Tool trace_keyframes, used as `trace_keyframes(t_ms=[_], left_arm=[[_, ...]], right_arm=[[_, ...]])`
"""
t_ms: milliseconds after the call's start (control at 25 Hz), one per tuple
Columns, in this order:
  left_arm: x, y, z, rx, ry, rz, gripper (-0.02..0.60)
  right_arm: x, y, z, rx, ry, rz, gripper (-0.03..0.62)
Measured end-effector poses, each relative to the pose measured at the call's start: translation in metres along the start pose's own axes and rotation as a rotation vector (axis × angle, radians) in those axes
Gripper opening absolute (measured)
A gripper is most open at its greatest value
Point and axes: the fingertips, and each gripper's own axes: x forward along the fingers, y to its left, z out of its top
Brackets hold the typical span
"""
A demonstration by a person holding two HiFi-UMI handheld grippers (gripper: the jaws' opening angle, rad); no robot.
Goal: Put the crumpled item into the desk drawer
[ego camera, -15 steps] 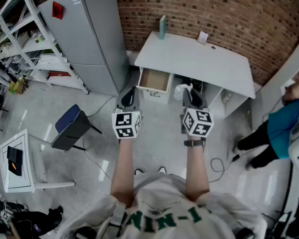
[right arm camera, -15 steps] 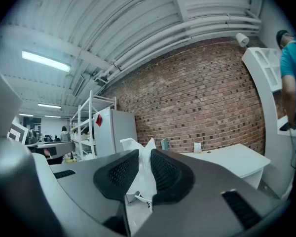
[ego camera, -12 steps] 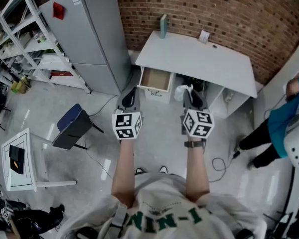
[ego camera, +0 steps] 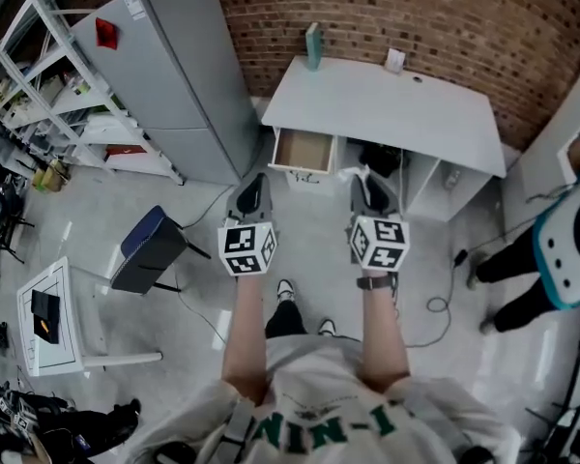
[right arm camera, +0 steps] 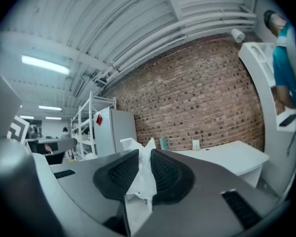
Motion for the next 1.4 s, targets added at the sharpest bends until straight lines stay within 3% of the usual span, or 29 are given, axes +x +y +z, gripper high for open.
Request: trace_keyframes(t_ms=[160, 360, 1000, 1400], left_arm=[[0.017, 0.0, -0.005, -0.011, -0.002, -0.01, 0.0], [0.046, 0.007, -0.012, -0.026, -0.003, -0.033, 0.0], [0.17, 0.092, -0.011, -0.084, -0.018, -0.074, 0.0], [0.223, 0.132, -0.033, -0.036, 0.006, -0.131, 0.0]], right_arm=[[0.011, -0.016, -0.001, -0.109, 0.023, -0.071, 0.074], [0.036, -0.021, -0.004, -0.05, 0.014, -0.055, 0.074], [0.17, -0.009, 0.016, -0.028, 0.026, -0.08, 0.078], [0.238, 0.013, 0.001, -0.032, 0.056, -0.099, 0.078]])
